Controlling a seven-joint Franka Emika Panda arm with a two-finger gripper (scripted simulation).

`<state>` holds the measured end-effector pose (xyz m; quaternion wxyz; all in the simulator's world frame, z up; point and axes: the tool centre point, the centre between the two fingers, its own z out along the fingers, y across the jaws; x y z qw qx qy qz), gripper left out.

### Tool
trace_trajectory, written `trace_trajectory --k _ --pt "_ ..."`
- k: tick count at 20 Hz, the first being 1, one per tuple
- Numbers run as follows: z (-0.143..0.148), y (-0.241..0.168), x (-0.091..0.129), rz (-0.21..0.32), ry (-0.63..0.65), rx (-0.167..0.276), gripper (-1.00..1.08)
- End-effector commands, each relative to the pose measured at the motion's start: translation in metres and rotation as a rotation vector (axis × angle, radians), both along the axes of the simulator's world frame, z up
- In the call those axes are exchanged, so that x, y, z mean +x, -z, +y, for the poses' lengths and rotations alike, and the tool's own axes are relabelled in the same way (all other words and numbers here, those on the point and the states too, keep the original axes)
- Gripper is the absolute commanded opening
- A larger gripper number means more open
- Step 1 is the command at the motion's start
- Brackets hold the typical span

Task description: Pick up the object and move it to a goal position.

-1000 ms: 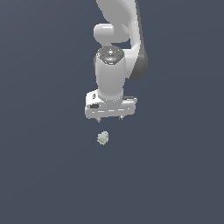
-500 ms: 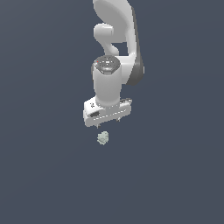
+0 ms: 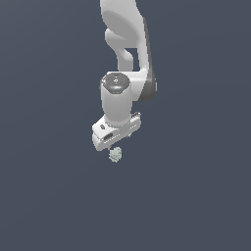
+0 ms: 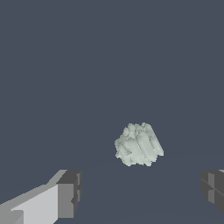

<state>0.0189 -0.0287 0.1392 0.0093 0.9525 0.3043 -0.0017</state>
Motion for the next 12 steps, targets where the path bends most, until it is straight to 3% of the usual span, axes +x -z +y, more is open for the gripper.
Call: trace_trajectory --k 1,12 --pt "-0.003 0.006 0.001 0.002 -0.066 0.001 1.0" --pt "-0.012 0.031 0.005 0.007 -0.327 0.011 1.0"
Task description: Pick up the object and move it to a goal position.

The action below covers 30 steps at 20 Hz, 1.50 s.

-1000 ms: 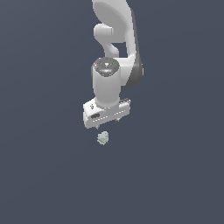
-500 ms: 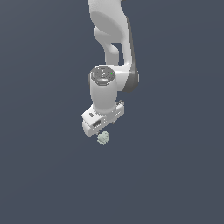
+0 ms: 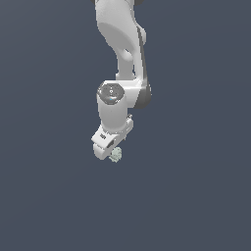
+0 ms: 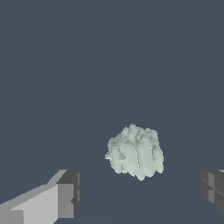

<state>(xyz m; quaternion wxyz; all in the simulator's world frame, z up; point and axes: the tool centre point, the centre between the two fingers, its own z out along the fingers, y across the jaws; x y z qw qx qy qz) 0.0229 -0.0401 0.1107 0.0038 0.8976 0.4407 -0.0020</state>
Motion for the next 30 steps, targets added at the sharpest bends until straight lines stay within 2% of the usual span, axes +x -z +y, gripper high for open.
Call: trace_trajectory --k 1,9,18,30 --pt "-0.002 0.005 0.001 0.0 -0.05 0.002 1.0" --pt "-0.005 0.013 0.002 0.0 -0.144 0.008 1.0" --pt "-0.006 0.018 0.002 0.001 -0.156 0.008 1.0" --pt "-0.005 0.065 0.001 0.0 -0.16 0.009 1.0"
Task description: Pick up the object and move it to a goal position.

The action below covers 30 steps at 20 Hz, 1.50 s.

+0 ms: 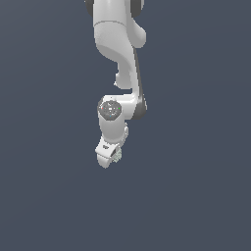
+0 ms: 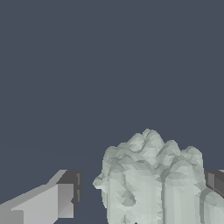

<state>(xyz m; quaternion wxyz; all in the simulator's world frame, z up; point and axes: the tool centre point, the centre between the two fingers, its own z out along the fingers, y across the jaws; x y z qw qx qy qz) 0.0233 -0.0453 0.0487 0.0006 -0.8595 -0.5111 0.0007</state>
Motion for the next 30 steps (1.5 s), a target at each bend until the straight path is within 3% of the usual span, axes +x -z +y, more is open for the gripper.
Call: trace_trajectory --k 1,2,3,17,22,30 --pt "0.0 0.003 0.001 -0.002 0.0 0.0 1.0" --pt "0.0 0.003 0.001 -0.002 0.0 0.0 1.0" --pt "0.0 0.003 0.001 -0.002 0.0 0.0 -1.0" --pt "0.007 0.0 0.004 -0.002 0.0 0.0 -1.0" --pt "0.034 -0.012 0.014 -0.002 0.0 0.0 -1.0" --pt "0.102 -0.04 0.04 -0.002 0.0 0.0 -1.0"
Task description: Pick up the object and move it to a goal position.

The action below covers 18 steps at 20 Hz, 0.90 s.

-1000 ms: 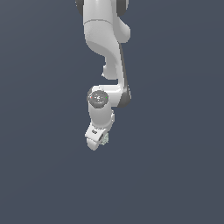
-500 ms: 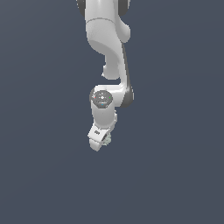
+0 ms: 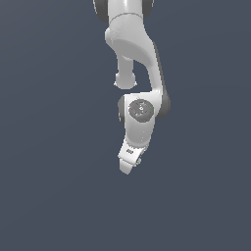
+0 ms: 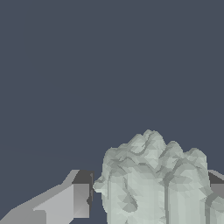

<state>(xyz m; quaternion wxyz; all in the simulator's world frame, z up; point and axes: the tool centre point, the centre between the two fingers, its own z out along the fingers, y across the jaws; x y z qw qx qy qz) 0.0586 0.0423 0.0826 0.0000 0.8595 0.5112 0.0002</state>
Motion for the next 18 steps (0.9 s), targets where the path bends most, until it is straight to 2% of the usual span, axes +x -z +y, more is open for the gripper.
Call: trace_trajectory --k 1,10,18 --pt "0.023 -0.01 0.009 0.0 0.0 0.0 -1.0" --pt "0.097 -0.041 0.04 0.0 0.0 0.0 -1.0" --pt "0.131 -0.055 0.056 0.0 0.0 0.0 -1.0"
